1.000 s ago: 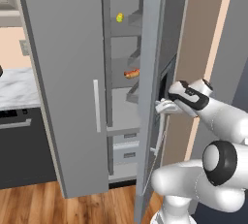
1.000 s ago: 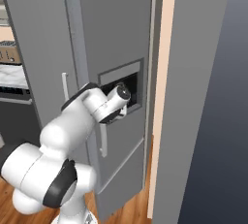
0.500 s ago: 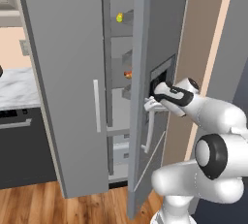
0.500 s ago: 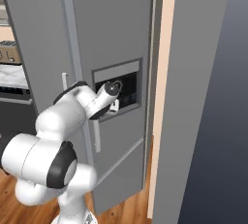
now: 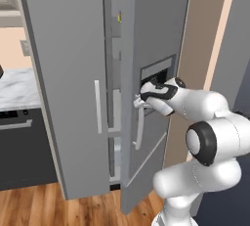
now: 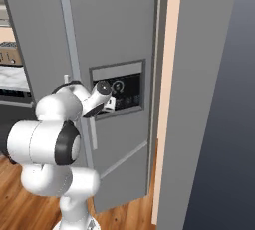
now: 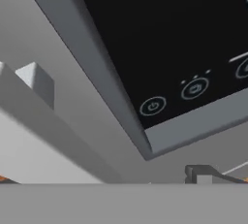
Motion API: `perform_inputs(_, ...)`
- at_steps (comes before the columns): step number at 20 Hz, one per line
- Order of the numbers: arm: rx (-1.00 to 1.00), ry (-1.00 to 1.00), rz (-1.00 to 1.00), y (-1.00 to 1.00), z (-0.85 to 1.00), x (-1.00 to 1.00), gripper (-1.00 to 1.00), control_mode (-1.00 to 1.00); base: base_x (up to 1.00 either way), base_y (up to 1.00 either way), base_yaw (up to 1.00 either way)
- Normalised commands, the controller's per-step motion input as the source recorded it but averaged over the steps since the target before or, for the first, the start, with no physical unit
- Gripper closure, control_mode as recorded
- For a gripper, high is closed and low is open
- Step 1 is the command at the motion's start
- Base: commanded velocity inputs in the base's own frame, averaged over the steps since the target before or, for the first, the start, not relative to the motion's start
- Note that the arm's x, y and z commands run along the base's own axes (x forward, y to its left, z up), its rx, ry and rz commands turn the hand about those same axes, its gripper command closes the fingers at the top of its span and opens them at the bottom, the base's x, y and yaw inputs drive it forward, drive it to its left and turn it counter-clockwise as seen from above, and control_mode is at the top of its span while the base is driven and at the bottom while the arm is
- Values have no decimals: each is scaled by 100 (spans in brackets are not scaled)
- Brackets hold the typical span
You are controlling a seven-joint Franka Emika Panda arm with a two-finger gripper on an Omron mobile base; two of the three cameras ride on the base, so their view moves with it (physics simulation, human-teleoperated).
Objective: Store the hot dog in the freezer for long-term storage. Close the freezer door after placing the cooked food.
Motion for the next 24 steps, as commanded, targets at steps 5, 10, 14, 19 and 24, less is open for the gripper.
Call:
perform_inputs(5,-12,0,-24,45,-2,69,-100,-100,0,0,0)
perform_inputs(10,-8,0,-11,15,0,58,-100,-100,0,0,0)
perform_inputs(14,-4,0,-5,8,-3,69,-100,-100,0,0,0)
perform_inputs(19,-1,0,0,-5,0,84,-100,-100,0,0,0)
perform_inputs(24,-3,1,0,4,0,61,-100,-100,0,0,0)
